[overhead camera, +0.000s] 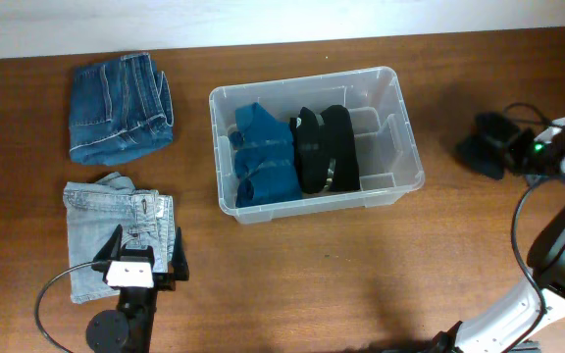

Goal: Pack container
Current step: 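Carry the black garment with the right gripper into the bin and lower it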

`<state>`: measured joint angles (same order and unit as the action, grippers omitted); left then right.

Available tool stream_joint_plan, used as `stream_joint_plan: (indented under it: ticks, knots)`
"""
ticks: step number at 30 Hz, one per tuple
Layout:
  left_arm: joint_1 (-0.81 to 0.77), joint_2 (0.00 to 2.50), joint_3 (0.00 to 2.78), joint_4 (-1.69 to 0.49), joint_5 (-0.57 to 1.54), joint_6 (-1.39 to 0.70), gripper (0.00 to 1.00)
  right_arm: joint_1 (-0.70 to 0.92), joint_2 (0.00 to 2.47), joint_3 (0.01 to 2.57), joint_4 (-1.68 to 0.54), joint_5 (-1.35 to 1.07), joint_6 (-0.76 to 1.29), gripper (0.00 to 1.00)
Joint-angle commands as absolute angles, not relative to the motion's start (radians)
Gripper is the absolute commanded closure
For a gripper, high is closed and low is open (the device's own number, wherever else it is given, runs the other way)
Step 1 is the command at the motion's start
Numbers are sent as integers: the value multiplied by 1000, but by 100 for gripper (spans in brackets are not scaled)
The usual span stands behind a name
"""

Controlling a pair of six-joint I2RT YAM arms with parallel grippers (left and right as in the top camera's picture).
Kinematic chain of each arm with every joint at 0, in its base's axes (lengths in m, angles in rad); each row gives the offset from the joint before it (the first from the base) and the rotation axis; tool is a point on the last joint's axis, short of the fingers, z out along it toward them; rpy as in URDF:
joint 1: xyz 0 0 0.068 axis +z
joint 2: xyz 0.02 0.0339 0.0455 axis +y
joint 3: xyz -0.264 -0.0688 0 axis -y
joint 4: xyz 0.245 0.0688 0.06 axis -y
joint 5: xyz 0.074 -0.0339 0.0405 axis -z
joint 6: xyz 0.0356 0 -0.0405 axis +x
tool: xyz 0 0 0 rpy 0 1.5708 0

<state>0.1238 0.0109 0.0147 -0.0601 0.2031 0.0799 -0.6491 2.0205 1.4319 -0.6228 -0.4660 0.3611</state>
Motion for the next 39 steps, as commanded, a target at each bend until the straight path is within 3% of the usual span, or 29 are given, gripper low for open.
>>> stream_joint_plan:
  ticks: [1,4,10,15,24,39]
  knots:
    - [127,6,9,-61,214,92,1,-668,1911,1570,-683,-671,313,96]
    - [127,6,9,-61,214,92,1,-637,1835,1687,-779,-805,231,96]
    - [127,6,9,-61,214,92,1,-485,1720,1820,-936,-785,54,96]
    - [127,6,9,-61,214,92,1,-276,1677,1822,-1016,-597,-31,96]
    - [127,6,9,-61,214,92,0,104,1796,1805,-1041,-28,-93,96]
    - [127,6,9,-61,214,92,1,185,1969,1805,-1071,261,-43,96]
